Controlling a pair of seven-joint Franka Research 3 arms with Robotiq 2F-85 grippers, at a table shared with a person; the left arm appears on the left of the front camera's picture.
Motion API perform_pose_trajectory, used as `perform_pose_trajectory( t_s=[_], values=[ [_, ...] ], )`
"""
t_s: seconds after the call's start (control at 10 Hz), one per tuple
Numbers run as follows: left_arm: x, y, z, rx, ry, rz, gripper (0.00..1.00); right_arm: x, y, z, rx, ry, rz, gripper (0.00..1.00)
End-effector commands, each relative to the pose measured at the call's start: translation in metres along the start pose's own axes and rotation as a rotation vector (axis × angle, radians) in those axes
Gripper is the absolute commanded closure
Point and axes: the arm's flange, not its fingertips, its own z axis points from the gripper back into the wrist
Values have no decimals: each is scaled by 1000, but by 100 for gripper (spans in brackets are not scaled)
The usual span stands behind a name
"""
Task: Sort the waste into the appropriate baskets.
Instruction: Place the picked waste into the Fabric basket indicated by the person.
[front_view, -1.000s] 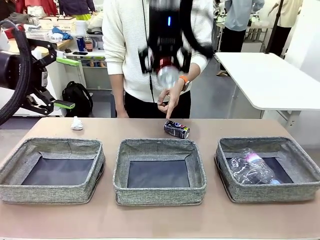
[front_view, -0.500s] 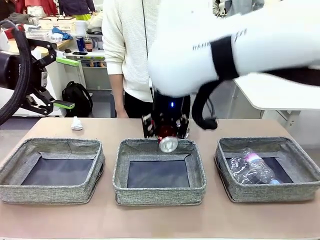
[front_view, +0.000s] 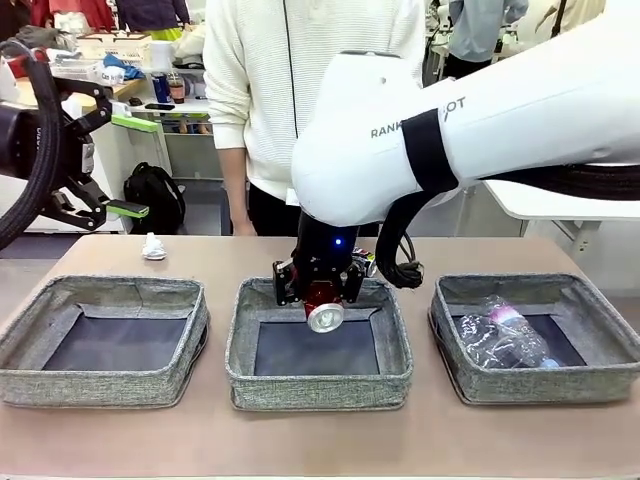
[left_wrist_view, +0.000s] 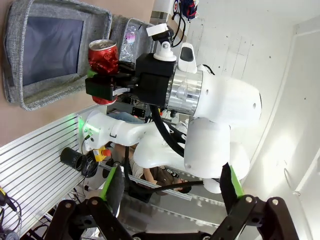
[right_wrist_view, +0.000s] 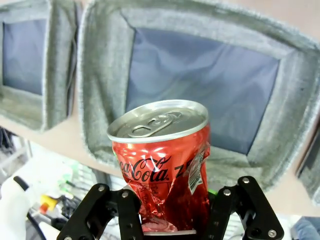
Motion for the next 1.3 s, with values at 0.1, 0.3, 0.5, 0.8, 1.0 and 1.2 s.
perform_pose_trajectory(
  t_s=[0.1, 0.3, 0.5, 0.8, 1.0, 1.2],
  values=[
    [-1, -3, -1, -23, 3, 10, 0, 2, -3, 7, 30, -6, 3, 100],
    [-1, -3, -1, -23, 3, 10, 0, 3, -6, 10, -6, -30, -33, 45],
    [-1, -3, -1, -23, 3, 10, 0, 2, -8, 13, 6, -38, -25, 0],
    [-1, -3, -1, -23, 3, 10, 0, 4, -7, 13, 7, -36, -34, 20],
    [-1, -3, -1, -23, 3, 10, 0, 4, -7, 13, 3, -35, -36, 0],
    [-1, -3, -1, -23, 3, 10, 0, 3, -9, 14, 7, -44, -45, 0]
  ],
)
